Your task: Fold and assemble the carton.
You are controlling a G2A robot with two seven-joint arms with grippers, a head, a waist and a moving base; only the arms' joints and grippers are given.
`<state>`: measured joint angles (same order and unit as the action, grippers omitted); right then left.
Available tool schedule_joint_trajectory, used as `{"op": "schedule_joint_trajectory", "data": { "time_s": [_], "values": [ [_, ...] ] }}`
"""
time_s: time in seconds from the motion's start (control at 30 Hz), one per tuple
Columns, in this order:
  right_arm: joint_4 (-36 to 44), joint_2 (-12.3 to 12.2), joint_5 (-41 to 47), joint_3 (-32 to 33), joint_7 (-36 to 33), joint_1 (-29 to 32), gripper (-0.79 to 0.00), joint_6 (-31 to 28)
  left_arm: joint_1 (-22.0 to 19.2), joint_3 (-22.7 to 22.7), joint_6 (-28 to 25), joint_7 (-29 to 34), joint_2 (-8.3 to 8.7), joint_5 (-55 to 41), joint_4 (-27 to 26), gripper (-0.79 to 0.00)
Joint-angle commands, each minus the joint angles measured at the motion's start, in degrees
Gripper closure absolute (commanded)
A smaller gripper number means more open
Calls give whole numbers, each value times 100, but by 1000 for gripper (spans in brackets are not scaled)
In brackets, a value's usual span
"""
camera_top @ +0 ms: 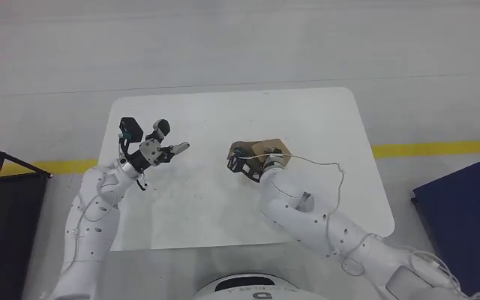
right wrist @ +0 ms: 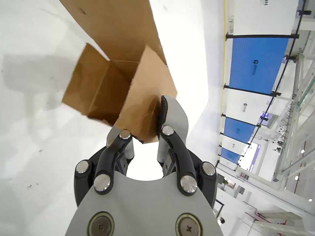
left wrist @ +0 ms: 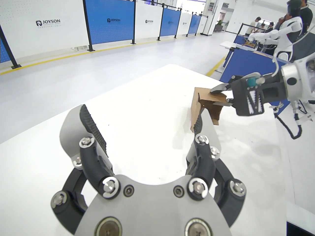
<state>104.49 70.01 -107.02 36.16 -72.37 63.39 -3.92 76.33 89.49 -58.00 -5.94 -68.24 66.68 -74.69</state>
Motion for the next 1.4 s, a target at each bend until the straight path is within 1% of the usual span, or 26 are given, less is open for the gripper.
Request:
{"op": "schedule_joint_trajectory", "data": {
  "time_s": [0.0,0.07,0.17,0.3,0.4,0.47,0.53,0.6,0.63,0.67,0.7,0.73,0.77,0.8,0.83,0.87,0.97,1.03,1.1,1.17,1.2,1.3,1.33,1.37],
  "values": [
    [259,-8,25,271,103,117,0,376,0,0,0,0,0,0,0,-785],
    [514,-22,159,561,305,286,0,731,0,0,0,0,0,0,0,-785],
    [954,-42,973,1147,1040,675,0,1375,0,0,0,0,0,0,0,-785],
    [1090,-82,1963,1798,2049,1172,0,1612,0,0,0,0,0,0,0,-785],
    [1002,-52,2923,2091,3122,1513,0,1871,0,0,0,0,0,0,0,-785],
    [685,-18,3290,2117,3652,1613,0,1923,0,0,0,0,0,0,0,-785],
    [369,37,3323,1987,3957,1604,0,2147,0,0,0,0,0,0,0,-785],
    [60,104,3016,1725,3974,1508,0,2467,0,0,0,0,0,0,0,-785],
    [-67,141,2803,1573,3890,1435,0,2630,0,0,0,0,0,0,0,-785],
    [-145,185,2768,1421,3766,1373,0,2714,0,0,0,0,0,0,0,-785],
    [-177,228,2840,1324,3704,1305,-40,2767,0,0,0,0,0,0,0,-785],
    [-210,264,2890,1247,3666,1263,-172,2814,0,0,0,0,0,0,0,-785],
    [-196,296,2966,1182,3635,1234,-357,2822,0,0,0,0,0,0,0,-785],
    [-142,319,3065,1153,3658,1241,-483,2831,0,0,0,0,0,0,0,-785],
    [-62,334,3138,1144,3677,1268,-763,2844,0,0,0,0,0,0,0,-785],
    [30,342,3194,1164,3692,1301,-785,2858,0,0,0,0,0,0,0,-785],
    [457,331,3421,1271,3787,1518,-785,2688,0,0,0,0,0,0,0,-785],
    [760,294,3299,1360,3805,1728,-785,2606,0,0,0,0,0,0,0,-785],
    [1103,245,3192,1468,3900,1959,-785,2388,0,0,0,0,0,0,0,-785],
    [1366,179,3541,1738,4125,2216,-785,1844,0,0,0,0,0,0,0,-785],
    [1394,139,3778,1997,4237,2342,-785,1599,0,0,0,0,0,0,0,-785],
    [1124,39,5002,2870,4513,2705,-785,806,0,0,0,0,0,0,0,-785],
    [938,13,5330,3097,4541,2781,-770,547,0,0,0,0,0,0,0,-785],
    [749,-8,5585,3240,4469,2811,-727,286,0,0,0,0,0,0,0,-785]
  ]
}}
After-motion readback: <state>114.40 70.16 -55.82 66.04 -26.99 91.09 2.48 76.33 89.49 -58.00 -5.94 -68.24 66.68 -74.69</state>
